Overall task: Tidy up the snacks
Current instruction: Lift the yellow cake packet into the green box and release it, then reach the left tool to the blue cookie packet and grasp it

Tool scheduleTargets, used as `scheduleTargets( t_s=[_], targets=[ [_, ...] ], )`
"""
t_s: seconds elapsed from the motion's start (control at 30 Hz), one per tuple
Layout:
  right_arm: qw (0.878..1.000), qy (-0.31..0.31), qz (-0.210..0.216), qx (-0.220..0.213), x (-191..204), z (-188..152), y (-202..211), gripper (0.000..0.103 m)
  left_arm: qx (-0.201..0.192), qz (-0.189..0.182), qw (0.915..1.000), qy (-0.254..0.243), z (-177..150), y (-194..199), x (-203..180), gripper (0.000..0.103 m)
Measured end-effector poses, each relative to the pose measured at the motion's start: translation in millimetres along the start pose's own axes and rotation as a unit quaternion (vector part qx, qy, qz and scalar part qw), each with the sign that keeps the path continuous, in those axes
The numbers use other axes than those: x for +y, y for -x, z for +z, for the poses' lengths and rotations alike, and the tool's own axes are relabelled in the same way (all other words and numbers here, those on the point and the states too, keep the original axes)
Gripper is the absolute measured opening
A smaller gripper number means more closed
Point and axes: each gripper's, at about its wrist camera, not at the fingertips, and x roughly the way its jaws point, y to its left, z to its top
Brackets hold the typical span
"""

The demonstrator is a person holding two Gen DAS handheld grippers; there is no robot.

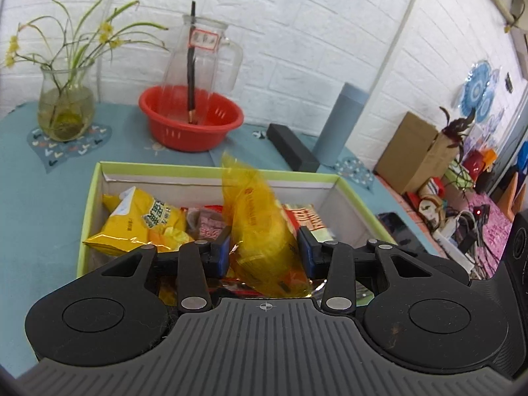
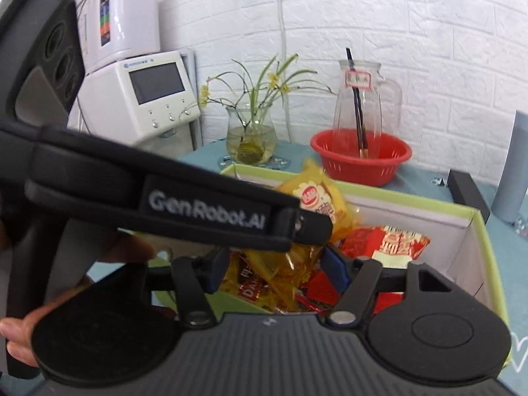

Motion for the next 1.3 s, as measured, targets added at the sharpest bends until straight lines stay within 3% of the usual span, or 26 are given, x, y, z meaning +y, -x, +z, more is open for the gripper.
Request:
scheduleTargets(
  t_s=[0.1,0.23,0.37,0.47,0.57,0.67,0.77,0.97,1.13,1.2,1.3],
  targets=[
    [1.000,0.000,0.003,-0.009,-7,0,2,0.090,-0.021,0.013,0.9997,-0.001,-1,2,1,0.058],
    [1.000,0.005,-0.003,-0.023,-5,2,15,0.094,-0.042,0.010,0.9991,0.002,0,19,-3,0.061],
    [0.999,0.010,0.013,-0.042,3,8,30,0.093,-0.070,0.024,0.9969,-0.026,-4,50,-17,0.071],
    [0.998,0.033,0.013,-0.055,17,11,41,0.093,-0.095,0.040,0.9940,-0.036,-17,83,-20,0.077],
    [0.996,0.067,0.010,-0.064,33,14,51,0.093,-0.126,0.048,0.9907,-0.015,-41,123,-12,0.086],
    [0.993,0.090,0.026,-0.069,49,14,60,0.094,-0.130,0.055,0.9899,0.015,-66,154,0,0.086],
    [0.993,0.103,0.043,-0.049,68,2,67,0.102,-0.114,0.045,0.9913,0.049,-90,175,12,0.088],
    [0.987,0.147,0.054,0.031,96,-54,82,0.102,-0.086,0.026,0.9902,0.107,-126,190,28,0.088],
    [0.985,0.147,0.065,0.063,101,-78,56,0.102,-0.025,0.022,0.9844,0.173,-156,174,42,0.082],
    [0.986,0.137,0.065,0.072,97,-79,40,0.102,-0.024,0.029,0.9823,0.183,-163,178,47,0.081],
    [0.983,0.097,0.106,0.113,91,-77,15,0.102,-0.032,0.055,0.9802,0.188,-171,187,54,0.082]
  ],
)
